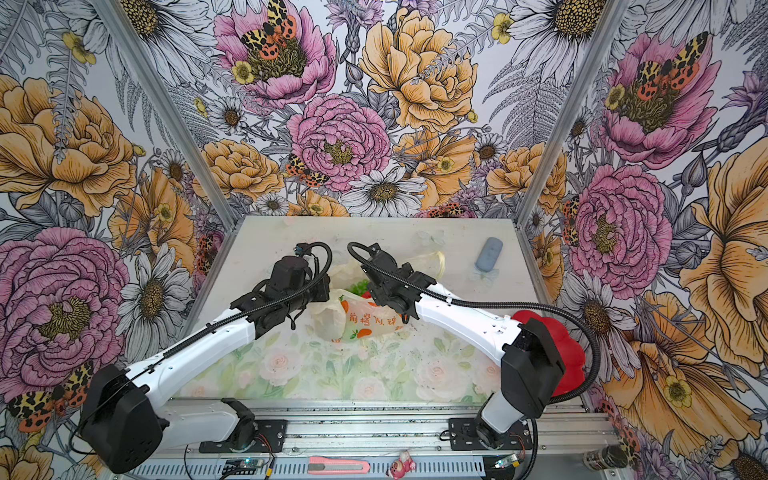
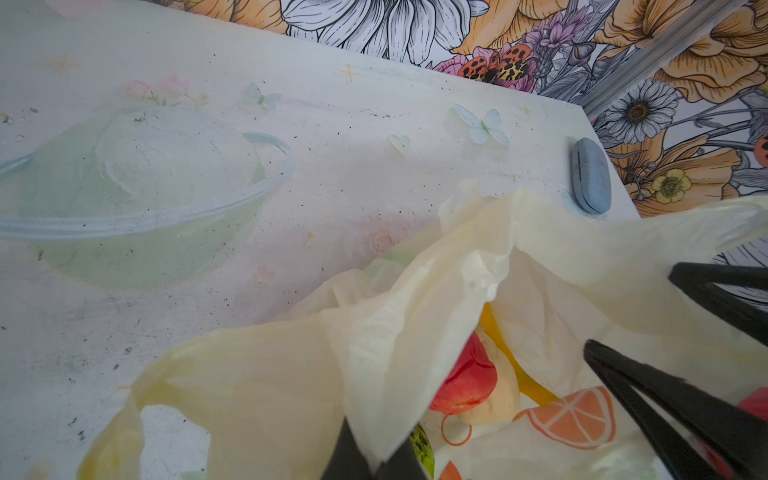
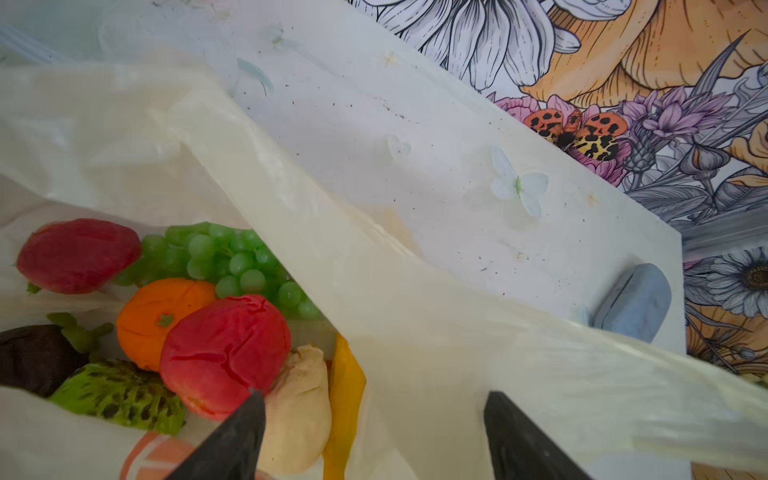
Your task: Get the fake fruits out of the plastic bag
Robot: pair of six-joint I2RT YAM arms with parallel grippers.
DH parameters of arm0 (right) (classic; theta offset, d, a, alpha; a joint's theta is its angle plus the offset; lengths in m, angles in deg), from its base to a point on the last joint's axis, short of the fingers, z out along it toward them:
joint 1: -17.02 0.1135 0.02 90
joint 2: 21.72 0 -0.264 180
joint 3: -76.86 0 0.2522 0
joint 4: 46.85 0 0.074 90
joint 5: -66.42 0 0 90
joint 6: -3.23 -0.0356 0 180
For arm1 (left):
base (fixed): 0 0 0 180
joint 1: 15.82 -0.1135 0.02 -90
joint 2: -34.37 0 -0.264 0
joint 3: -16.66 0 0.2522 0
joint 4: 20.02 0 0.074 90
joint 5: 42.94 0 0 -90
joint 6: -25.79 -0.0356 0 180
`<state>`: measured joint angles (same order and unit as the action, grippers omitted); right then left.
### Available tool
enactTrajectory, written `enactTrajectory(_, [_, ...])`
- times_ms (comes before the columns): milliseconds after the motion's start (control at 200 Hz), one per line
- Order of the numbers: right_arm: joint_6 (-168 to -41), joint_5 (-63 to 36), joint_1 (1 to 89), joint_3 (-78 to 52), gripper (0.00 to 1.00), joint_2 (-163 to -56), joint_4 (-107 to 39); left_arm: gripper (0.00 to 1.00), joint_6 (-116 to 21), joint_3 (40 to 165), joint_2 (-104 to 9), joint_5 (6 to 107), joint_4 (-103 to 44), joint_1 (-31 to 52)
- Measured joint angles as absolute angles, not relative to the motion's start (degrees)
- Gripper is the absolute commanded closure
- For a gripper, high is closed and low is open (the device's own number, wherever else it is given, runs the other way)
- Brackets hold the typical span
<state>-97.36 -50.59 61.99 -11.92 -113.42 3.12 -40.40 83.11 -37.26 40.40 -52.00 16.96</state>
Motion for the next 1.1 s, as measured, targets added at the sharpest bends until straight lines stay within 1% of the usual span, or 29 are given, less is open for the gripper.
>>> enactTrajectory(140, [-96.2, -53.3, 61.8, -13.3, 0.21, -117.4, 3.4, 0.99, -41.2, 82.0, -35.5, 40.4, -52.0, 17.1])
enactTrajectory(190, [-96.1, -54.4, 61.4, -13.3, 0.24, -118.6, 3.7, 1.0, -41.6, 81.6, -35.1, 40.4, -52.0, 17.1])
enactTrajectory(225, [-96.1, -55.1, 61.1, -13.3, 0.28, -119.4, 4.0, 1.0, -41.8, 81.3, -34.9, 40.4, -52.0, 17.1])
enactTrajectory(330, [-96.6, -56.0, 59.7, -13.2, 0.49, -120.7, 4.7, 1.0, -42.1, 80.9, -34.6, 40.2, -51.9, 17.1])
enactTrajectory(440, [-97.6, -54.9, 58.7, -13.2, 0.78, -120.3, 5.0, 1.0, -42.2, 80.7, -34.6, 39.7, -51.9, 17.1])
enactTrajectory(450, [-98.1, -54.7, 58.6, -13.2, 0.82, -120.3, 5.0, 1.0, -42.2, 80.7, -34.6, 39.6, -51.9, 17.1])
enactTrajectory(520, [-99.1, -52.6, 57.9, -12.7, 0.94, -119.0, 4.4, 1.0, -42.1, 80.7, -34.7, 39.0, -51.9, 17.0])
enactTrajectory(570, [-100.5, -50.2, 57.1, -11.2, 1.0, -116.7, 3.1, 1.0, -42.1, 80.7, -34.8, 38.9, -51.9, 16.9])
enactTrajectory(671, [-103.4, -43.7, 54.6, -7.1, 1.0, -110.1, -0.4, 1.0, -42.2, 81.1, -35.5, 38.9, -51.9, 15.7])
enactTrajectory(826, [-110.7, -30.9, 47.0, -0.5, 1.0, -98.8, -9.4, 1.0, -42.2, 82.7, -35.6, 41.7, -49.6, 11.7])
enactTrajectory(896, [-113.8, -26.5, 45.8, 1.9, 1.0, -95.8, -13.4, 1.0, -42.1, 83.8, -35.7, 42.9, -48.2, 10.9])
enactTrajectory(1011, [-117.5, -23.5, 45.4, 4.8, 1.0, -94.4, -17.1, 1.0, -42.5, 87.2, -37.7, 42.3, -48.5, 10.8])
enactTrajectory(1056, [-118.7, -23.3, 45.2, 6.0, 1.0, -94.4, -18.0, 0.93, -42.9, 88.3, -38.9, 41.5, -48.6, 11.5])
enactTrajectory(1101, [-119.6, -23.2, 45.2, 7.2, 1.0, -94.4, -18.5, 0.81, -43.4, 89.1, -40.0, 40.6, -49.0, 12.2])
